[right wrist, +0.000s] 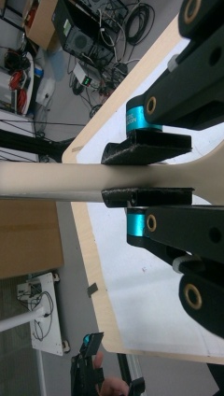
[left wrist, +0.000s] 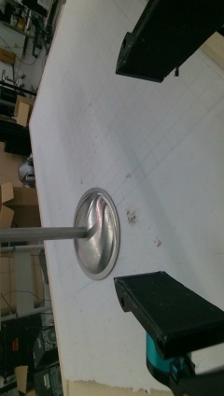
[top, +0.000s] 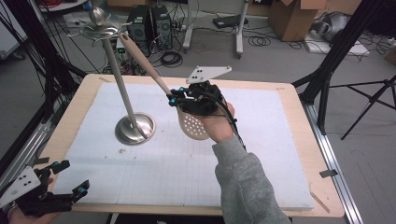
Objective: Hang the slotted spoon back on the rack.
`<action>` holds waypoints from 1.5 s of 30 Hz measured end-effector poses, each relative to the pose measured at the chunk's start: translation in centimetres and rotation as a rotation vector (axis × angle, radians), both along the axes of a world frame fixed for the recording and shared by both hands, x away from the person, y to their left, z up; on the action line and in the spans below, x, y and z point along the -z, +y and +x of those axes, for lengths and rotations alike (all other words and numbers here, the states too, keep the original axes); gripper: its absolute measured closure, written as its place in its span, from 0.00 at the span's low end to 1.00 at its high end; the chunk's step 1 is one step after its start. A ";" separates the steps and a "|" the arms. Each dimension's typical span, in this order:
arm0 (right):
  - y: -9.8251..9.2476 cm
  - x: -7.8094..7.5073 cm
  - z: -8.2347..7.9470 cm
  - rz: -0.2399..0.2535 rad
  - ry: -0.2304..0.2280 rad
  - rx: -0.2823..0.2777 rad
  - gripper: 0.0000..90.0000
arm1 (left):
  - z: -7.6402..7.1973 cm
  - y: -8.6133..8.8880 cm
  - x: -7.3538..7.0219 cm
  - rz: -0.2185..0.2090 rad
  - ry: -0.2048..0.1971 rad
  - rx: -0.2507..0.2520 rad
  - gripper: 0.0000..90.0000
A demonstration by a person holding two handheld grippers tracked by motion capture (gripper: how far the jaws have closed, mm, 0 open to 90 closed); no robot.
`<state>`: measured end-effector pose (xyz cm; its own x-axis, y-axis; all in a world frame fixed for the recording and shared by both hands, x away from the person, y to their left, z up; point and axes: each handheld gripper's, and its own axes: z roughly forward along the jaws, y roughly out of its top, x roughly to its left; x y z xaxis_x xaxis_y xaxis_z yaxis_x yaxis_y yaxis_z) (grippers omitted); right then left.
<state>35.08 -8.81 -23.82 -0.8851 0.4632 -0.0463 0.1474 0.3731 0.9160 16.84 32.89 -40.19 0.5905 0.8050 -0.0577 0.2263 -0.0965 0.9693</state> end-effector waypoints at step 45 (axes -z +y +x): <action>3.7 1.7 2.4 -0.035 0.064 -0.008 0.87 | -1.8 1.0 0.1 -0.003 -0.001 -0.048 0.02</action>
<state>37.51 -5.10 -25.55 -0.8903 0.4554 -0.0054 0.2025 0.4065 0.8909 15.06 33.89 -40.25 0.5508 0.8325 -0.0599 0.2302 -0.0825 0.9696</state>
